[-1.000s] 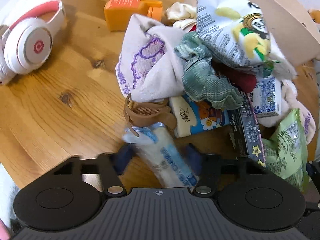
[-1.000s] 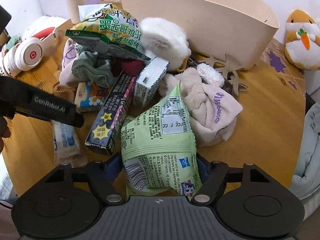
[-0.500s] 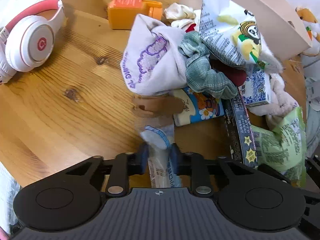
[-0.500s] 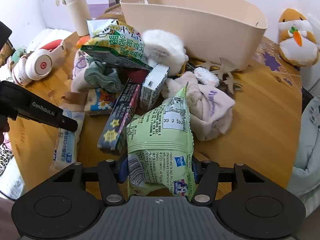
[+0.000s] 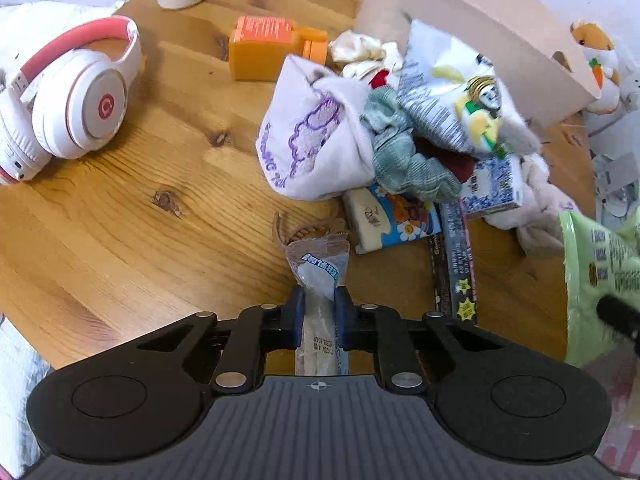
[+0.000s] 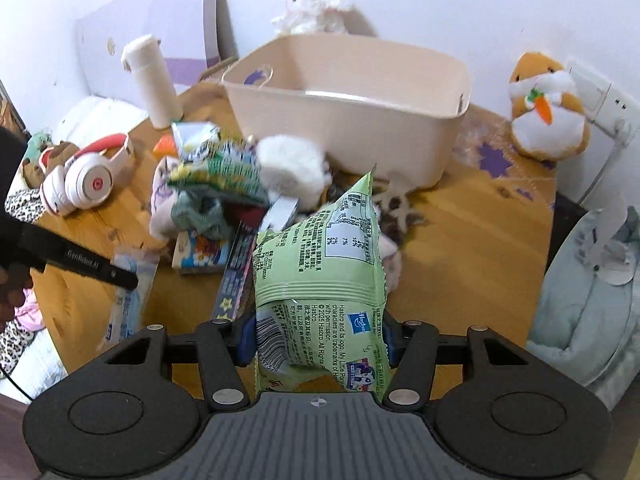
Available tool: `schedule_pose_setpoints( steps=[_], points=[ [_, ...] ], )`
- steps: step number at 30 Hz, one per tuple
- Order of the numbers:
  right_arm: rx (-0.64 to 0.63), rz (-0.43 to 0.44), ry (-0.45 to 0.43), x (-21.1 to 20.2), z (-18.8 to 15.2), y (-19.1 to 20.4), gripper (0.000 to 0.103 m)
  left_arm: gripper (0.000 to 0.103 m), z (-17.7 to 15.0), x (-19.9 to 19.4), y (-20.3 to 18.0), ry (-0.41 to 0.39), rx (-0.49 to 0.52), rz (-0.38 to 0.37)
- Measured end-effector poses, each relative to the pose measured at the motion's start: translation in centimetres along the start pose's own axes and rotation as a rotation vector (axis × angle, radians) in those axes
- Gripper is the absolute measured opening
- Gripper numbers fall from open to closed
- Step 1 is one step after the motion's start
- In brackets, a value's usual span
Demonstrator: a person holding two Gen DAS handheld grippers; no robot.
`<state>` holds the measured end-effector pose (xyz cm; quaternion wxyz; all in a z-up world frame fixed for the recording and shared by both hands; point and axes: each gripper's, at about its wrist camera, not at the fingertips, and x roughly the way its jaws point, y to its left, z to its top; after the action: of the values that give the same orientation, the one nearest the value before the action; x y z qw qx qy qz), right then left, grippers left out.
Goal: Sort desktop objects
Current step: 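Carry both items to the beige basket and open both tools to drop them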
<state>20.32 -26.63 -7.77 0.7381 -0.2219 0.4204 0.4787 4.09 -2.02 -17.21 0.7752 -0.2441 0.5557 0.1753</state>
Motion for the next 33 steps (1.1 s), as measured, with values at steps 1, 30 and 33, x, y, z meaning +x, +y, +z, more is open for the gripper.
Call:
schedule_pose_setpoints(
  steps=[1,30,33],
  points=[
    [-0.003,-0.001,-0.008,-0.2,0.2,0.0,0.052,0.015,0.2,-0.3,0.1,-0.013,0.007,-0.004],
    [-0.028,-0.052,-0.282,-1.1,12.4,-3.2,0.052,0.014,12.9,-12.1,-2.8,-0.486,0.089,-0.174],
    [-0.022,-0.078,-0.307,0.4,14.6,-3.8,0.052,0.014,15.7,-11.5,-4.2,-0.533,0.101,-0.183]
  ],
)
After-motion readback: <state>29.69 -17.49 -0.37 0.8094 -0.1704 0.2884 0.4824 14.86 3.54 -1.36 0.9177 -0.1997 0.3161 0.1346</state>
